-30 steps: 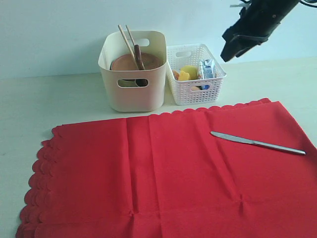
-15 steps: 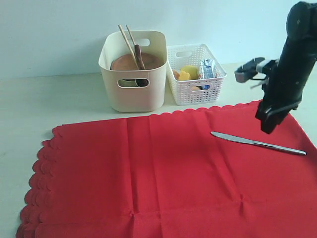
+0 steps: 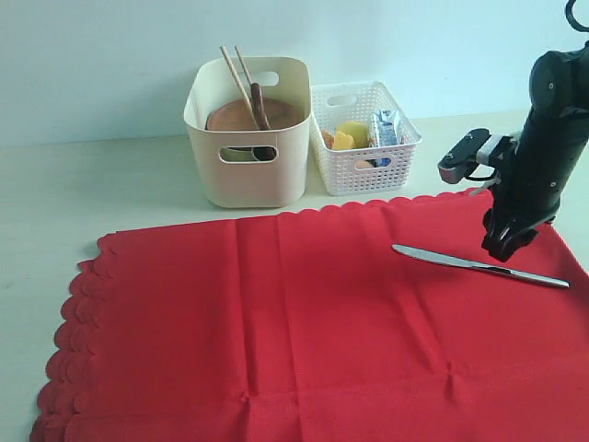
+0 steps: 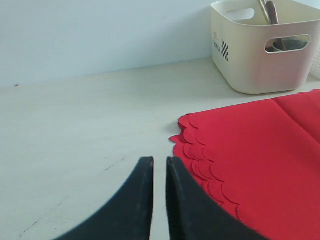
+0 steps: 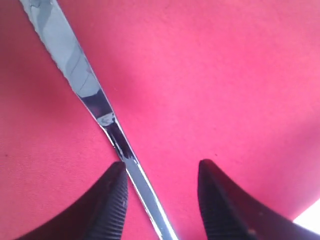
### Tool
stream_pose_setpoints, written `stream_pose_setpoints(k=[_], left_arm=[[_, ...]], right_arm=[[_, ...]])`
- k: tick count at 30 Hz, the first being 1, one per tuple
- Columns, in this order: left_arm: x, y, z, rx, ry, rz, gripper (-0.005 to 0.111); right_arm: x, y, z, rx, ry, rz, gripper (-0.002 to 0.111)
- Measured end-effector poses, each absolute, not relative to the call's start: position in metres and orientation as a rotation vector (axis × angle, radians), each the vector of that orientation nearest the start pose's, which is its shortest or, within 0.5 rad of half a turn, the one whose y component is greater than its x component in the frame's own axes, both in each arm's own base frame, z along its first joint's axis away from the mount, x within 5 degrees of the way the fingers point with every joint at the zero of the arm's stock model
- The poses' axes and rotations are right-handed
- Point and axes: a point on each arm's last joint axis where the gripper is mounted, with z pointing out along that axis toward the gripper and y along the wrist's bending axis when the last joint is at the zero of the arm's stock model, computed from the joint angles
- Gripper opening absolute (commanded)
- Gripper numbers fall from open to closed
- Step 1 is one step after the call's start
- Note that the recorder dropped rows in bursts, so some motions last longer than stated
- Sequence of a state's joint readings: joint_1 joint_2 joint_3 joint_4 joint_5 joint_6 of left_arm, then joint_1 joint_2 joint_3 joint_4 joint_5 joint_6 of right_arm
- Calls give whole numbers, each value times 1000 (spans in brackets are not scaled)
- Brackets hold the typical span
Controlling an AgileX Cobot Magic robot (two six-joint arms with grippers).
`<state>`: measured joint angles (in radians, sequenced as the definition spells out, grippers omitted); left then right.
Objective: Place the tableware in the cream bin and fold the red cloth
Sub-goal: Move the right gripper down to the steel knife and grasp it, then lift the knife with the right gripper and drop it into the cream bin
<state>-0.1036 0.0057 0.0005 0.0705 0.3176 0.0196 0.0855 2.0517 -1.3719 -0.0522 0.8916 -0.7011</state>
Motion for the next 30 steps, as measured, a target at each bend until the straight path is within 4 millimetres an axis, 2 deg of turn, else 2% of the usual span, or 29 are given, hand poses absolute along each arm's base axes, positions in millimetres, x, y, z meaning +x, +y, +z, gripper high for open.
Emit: stream_pose_setpoints(k=[3,10,12,14,16,22,24,27,30], left_arm=[[54,-4,184,156,1800,8,12],[54,-4,184,156,1800,8,12],[54,-4,184,156,1800,8,12],[54,-4,184,156,1800,8,12],[54,-4,184,156,1800,8,12],[54,-4,184,156,1800,8,12],[54,-4,184,156,1800,8,12],[54,-4,184,156,1800,8,12],[54,-4,184,156,1800,8,12]], right_arm=[[391,33,142,-1252,2799,-48,43],[390,35,114,-1317,2851,26,42],[390,35,112,-1325,2854,29,32],[390,35,111,-1328,2854,30,14],[391,35,111,-1331,2851,29,0],[392,34,116,-1336,2831,5,0],[393,34,130,-1329,2795,-27,0],[395,35,174,-1263,2698,-62,0],[398,44,217,-1144,2599,14,0]])
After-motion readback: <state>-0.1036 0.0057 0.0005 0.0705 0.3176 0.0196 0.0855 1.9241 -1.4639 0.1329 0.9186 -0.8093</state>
